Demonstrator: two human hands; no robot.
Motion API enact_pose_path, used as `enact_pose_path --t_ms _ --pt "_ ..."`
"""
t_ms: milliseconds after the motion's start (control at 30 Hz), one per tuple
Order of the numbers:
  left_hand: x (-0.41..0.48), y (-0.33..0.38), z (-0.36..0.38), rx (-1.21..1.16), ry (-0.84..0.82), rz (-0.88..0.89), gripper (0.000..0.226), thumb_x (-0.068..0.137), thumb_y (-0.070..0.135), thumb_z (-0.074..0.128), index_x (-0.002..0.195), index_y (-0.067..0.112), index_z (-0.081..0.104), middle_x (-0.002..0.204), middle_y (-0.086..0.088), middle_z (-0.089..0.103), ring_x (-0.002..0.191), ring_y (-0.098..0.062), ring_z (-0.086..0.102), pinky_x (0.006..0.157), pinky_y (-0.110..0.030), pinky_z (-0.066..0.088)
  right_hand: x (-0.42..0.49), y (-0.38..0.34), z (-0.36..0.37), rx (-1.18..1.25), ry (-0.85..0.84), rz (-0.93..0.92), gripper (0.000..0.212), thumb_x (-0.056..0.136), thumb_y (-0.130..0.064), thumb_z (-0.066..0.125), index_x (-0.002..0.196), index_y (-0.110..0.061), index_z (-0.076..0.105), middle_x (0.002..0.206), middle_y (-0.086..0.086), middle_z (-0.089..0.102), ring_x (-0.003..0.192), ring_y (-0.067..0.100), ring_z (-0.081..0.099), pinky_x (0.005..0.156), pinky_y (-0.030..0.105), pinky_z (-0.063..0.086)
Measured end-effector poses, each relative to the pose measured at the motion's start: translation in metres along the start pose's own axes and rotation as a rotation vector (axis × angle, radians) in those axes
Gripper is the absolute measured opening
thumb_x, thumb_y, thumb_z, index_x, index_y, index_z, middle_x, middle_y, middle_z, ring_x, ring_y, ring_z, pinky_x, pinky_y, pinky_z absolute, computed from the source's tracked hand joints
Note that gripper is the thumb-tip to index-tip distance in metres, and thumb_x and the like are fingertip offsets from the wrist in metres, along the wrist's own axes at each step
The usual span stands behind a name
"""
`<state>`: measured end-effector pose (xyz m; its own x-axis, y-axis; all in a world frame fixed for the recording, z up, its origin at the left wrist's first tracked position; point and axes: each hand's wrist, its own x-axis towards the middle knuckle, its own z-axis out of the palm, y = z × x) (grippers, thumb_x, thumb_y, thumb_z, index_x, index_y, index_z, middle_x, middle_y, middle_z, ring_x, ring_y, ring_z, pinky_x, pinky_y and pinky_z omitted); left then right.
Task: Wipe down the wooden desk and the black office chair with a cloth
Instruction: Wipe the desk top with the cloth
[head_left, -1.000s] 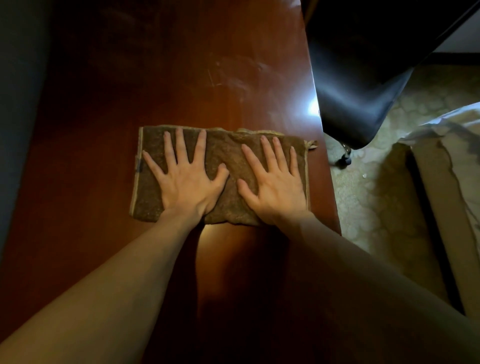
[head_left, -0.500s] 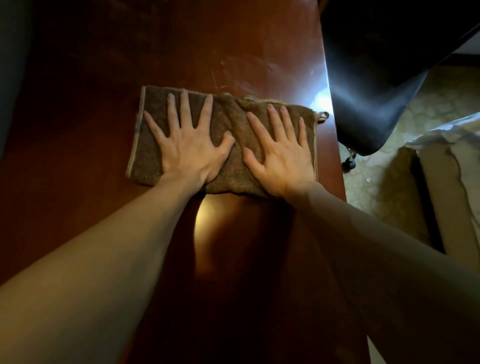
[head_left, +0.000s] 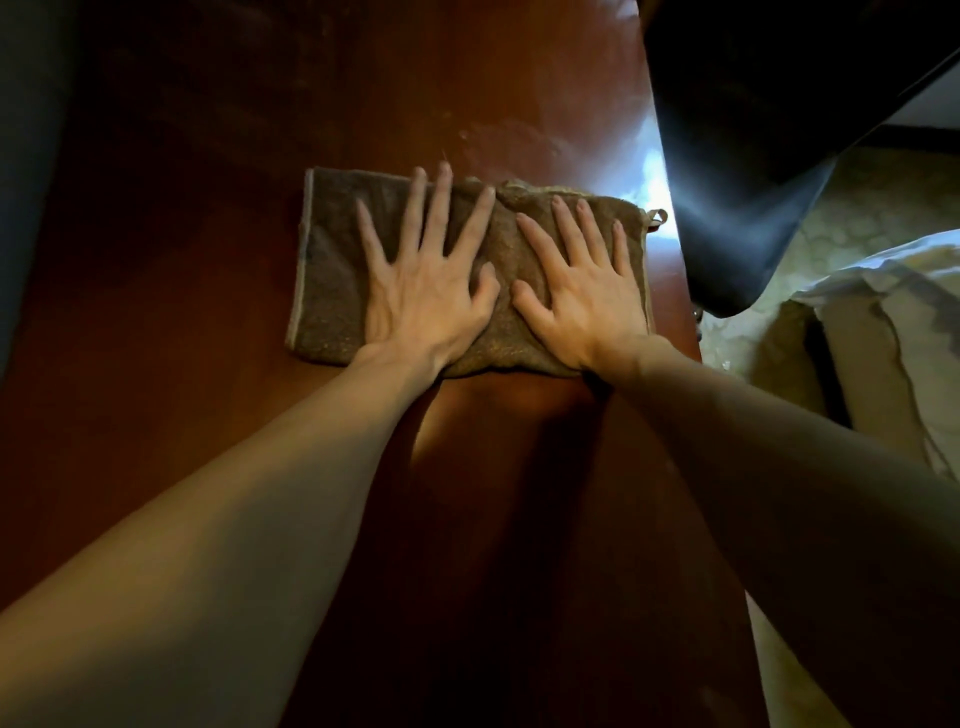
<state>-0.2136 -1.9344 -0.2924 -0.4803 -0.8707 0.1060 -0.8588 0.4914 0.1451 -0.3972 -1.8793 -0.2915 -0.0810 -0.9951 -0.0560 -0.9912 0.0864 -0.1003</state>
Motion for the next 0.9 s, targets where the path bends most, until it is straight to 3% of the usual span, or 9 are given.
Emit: enact_pose_path --t_ms 133,333,900 --pt "-0.01 -0.002 0.0 -0.032 -0.088 -0.002 0.064 0.104 0.055 0.017 0.165 0.037 0.008 0.174 -0.006 0.003 0.16 -0.024 -0.003 0.121 -0.071 -0.002 -0.008 -0.011 -0.006 -0.023 -0.078 0.037 0.072 0.099 -0.061 0.021 0.163 -0.032 0.006 0.171 0.008 -0.003 0.157 0.028 -0.009 0.125 0.056 -0.007" --pt "-0.059 -0.003 -0.004 -0.028 -0.108 -0.018 0.068 0.101 0.061 0.014 0.165 0.037 0.007 0.174 -0.004 -0.001 0.16 -0.025 -0.006 0.121 -0.07 -0.006 -0.053 -0.033 0.0 -0.034 -0.065 0.05 0.074 0.097 -0.062 0.016 0.163 -0.031 0.006 0.171 0.009 -0.002 0.157 0.03 -0.008 0.125 0.057 -0.006" --pt "-0.301 0.046 -0.018 -0.016 -0.132 -0.037 0.069 0.103 0.064 0.012 0.165 0.036 0.002 0.174 -0.003 -0.004 0.16 -0.023 -0.009 0.122 -0.068 -0.007 -0.296 -0.088 0.023 0.052 -0.021 0.02 0.072 0.099 -0.059 0.021 0.163 -0.031 0.009 0.171 0.009 0.003 0.158 0.028 -0.004 0.126 0.056 -0.001"
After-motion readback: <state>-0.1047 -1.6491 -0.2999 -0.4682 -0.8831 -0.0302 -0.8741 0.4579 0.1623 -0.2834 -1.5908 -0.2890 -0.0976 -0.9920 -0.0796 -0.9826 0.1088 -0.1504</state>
